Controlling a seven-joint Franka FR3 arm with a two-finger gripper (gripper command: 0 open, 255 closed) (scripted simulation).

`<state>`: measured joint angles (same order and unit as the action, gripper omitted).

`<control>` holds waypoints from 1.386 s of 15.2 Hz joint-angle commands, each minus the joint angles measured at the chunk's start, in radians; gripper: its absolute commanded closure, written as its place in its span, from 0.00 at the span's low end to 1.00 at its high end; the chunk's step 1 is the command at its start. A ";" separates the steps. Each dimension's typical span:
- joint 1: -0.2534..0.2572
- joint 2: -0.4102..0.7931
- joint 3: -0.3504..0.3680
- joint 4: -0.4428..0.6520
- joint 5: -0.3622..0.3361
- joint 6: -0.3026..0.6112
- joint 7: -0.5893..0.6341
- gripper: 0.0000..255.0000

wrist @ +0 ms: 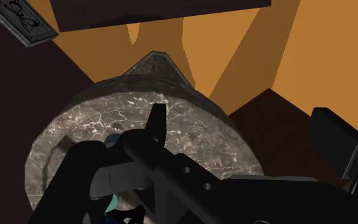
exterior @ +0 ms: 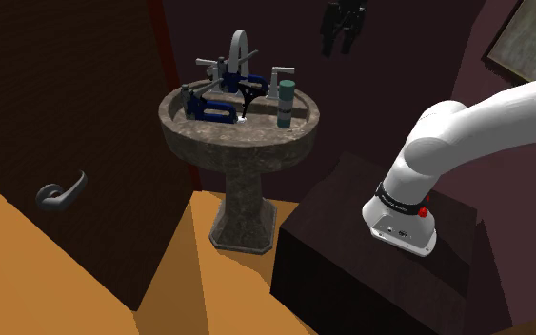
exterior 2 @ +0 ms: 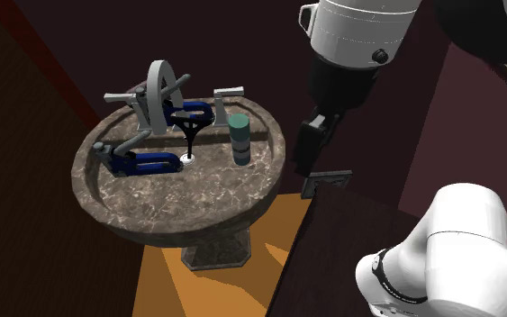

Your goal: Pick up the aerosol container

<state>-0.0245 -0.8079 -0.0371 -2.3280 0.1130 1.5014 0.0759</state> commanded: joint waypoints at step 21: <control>-0.037 0.596 -0.165 0.108 -0.134 0.486 -0.301 0.00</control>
<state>-0.0598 -0.2500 -0.1934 -2.2308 -0.0197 1.9592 -0.2087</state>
